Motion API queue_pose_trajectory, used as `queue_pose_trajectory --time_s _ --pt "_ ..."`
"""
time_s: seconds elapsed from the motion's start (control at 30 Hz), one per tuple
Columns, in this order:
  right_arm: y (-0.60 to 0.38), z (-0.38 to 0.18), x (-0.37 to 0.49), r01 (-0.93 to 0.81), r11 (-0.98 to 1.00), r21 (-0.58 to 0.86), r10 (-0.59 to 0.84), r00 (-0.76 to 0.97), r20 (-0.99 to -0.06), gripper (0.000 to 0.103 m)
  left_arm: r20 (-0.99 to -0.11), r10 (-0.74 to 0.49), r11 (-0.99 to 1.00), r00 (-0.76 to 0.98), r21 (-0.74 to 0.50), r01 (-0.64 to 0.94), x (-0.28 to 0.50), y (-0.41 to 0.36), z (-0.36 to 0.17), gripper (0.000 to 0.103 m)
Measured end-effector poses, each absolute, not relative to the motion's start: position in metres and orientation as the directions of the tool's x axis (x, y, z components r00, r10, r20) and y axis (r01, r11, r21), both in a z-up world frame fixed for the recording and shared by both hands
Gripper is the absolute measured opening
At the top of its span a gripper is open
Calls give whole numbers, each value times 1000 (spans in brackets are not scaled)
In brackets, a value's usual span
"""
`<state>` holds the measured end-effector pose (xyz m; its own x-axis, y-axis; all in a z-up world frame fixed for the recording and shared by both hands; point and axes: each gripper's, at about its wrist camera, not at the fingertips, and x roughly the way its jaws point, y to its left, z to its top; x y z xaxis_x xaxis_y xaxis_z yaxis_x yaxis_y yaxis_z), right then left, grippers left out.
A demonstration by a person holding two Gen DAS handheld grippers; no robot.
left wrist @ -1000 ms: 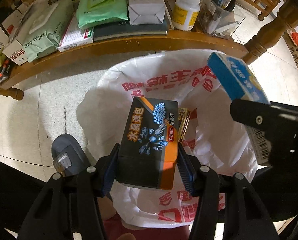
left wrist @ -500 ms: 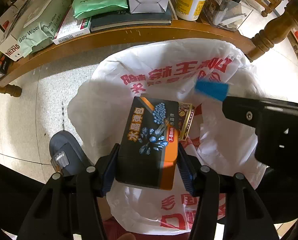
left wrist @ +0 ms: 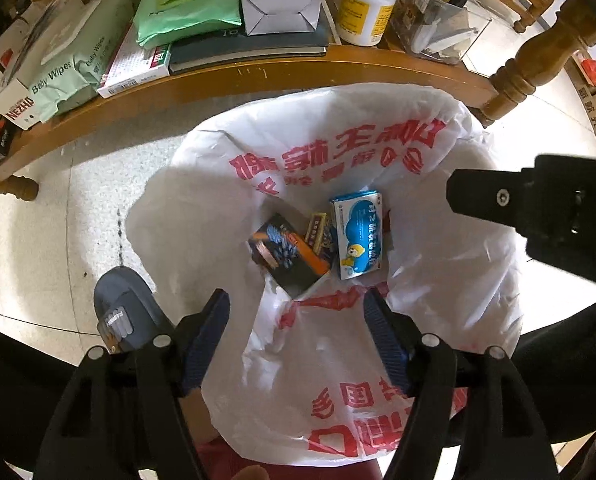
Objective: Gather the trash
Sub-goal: 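Open the right tool to drop the blue box while the left tool releases the black-orange box, then raise both tools from the bag back over the table items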
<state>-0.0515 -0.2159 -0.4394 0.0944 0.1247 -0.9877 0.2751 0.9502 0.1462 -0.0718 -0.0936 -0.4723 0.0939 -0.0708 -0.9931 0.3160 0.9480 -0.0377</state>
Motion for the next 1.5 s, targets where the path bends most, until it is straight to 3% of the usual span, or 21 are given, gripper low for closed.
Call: queue_pose_trajectory --time_s 0.27,0.63,1.13,1.4,1.5 --pt "-216 -425 -54 276 949 152 123 121 -985 55 -990 -77 950 122 -36 311 -71 -95 -460 70" --pt "-222 -385 -67 286 945 160 106 195 -975 67 -975 -104 954 195 -42 296 -74 -87 -428 74" --pt "-231 -286 -115 282 931 232 113 382 -917 76 -892 -176 951 416 -45 306 -81 -74 -340 77" --pt "-226 -222 -134 211 954 211 87 479 -874 85 -826 -220 956 519 -76 284 -84 -52 -273 83" --pt "-223 -199 -137 178 964 196 80 513 -855 87 -808 -223 959 545 -83 270 -83 -43 -252 90"
